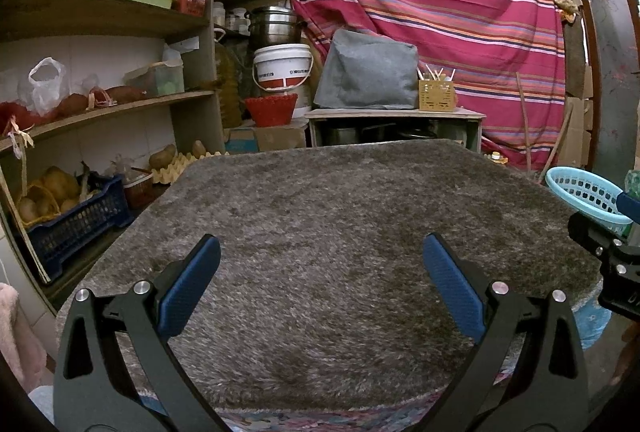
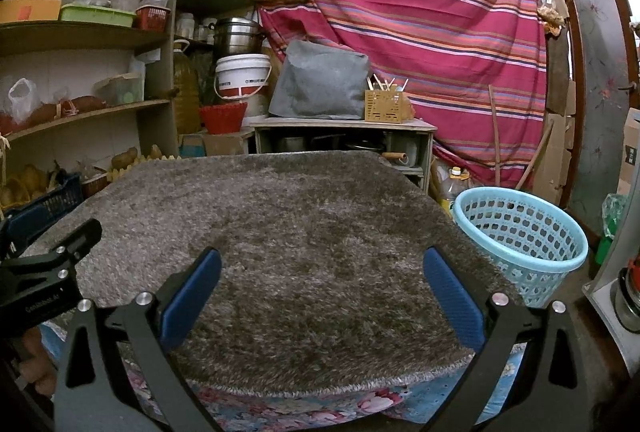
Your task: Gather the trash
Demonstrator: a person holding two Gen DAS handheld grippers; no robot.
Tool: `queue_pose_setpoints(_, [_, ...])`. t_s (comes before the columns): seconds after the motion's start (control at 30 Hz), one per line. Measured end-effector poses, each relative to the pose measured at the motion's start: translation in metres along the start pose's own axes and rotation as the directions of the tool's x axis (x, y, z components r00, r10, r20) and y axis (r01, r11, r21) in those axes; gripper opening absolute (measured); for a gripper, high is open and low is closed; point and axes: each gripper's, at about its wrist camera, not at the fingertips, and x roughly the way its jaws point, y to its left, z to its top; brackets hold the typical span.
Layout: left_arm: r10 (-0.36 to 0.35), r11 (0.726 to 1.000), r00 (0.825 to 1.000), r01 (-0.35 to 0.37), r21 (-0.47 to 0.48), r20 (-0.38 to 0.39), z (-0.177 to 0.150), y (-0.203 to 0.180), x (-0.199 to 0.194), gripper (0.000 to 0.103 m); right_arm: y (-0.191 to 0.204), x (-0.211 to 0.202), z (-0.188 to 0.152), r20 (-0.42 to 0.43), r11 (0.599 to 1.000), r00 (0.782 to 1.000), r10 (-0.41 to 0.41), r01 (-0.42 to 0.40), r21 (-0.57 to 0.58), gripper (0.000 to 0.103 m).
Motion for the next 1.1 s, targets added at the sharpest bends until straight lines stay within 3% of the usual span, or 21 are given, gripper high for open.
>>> queue_pose_setpoints(1.1, [-0.001, 1.000, 1.000, 0.001, 0.005, 0.003, -0.0017, -0.0024, 0.0021, 0.098, -0.0015, 0.0035, 0.0023, -0.007, 1.000, 1.000, -0.002, 0.002, 0.003, 0.099])
